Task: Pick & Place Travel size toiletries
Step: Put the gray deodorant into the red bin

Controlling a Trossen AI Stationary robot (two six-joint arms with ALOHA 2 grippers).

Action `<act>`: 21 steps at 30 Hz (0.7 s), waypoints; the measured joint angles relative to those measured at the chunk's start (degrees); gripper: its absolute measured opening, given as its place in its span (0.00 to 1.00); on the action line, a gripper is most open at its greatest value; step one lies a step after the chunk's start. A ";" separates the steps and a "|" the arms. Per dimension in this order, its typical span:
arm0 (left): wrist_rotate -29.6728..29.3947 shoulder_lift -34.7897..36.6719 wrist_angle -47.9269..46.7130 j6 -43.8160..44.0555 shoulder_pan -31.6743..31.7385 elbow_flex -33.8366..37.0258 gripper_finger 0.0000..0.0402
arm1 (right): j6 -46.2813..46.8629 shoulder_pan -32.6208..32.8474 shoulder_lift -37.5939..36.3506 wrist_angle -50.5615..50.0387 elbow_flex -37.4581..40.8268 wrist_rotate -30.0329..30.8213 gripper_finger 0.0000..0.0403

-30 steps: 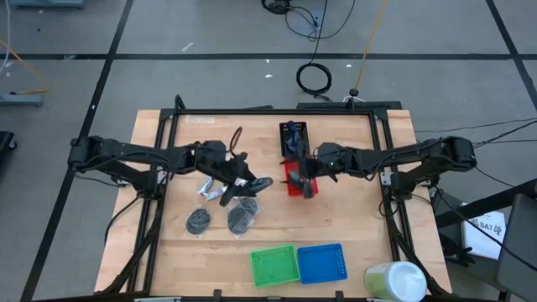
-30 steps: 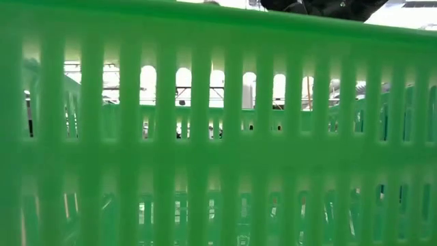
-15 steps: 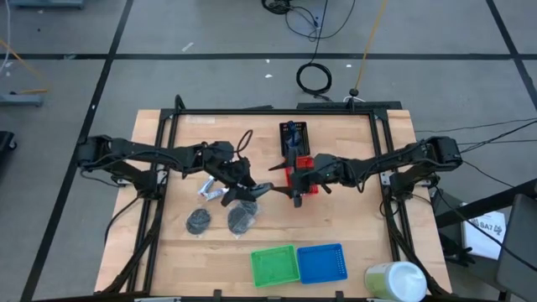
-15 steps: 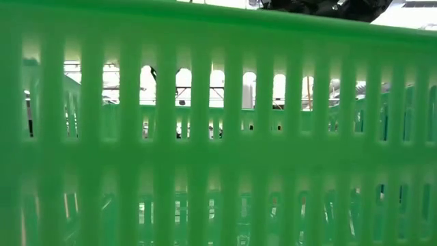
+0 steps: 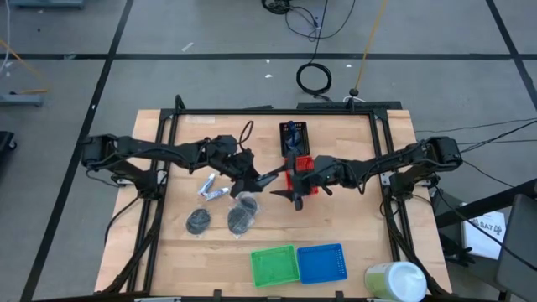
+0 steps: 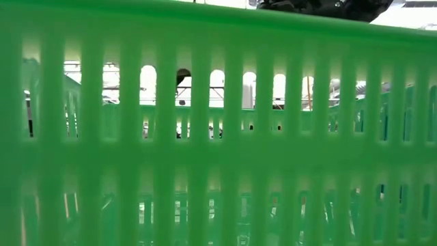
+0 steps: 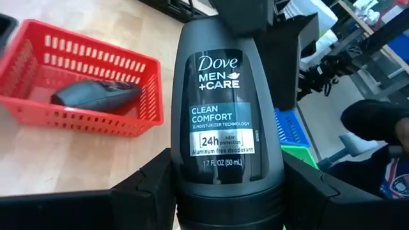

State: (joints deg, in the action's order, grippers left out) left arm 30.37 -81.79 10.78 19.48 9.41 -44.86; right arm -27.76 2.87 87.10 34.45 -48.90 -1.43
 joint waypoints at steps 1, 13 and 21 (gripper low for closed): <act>0.01 -0.54 -0.10 0.10 -0.06 -0.48 0.49 | 0.00 0.00 -0.04 -0.21 0.00 -0.15 0.68; 7.10 -5.18 -0.40 -1.76 -0.15 -5.14 0.49 | 0.64 -0.13 0.79 -4.92 0.04 1.42 0.59; 7.13 -5.21 -2.47 -2.46 -0.11 -5.14 0.49 | 0.19 -0.07 0.73 -4.74 0.04 1.07 0.41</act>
State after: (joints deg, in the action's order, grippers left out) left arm 37.50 -87.00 8.32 17.02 9.30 -50.00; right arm -27.57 2.81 87.83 29.71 -48.86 -0.36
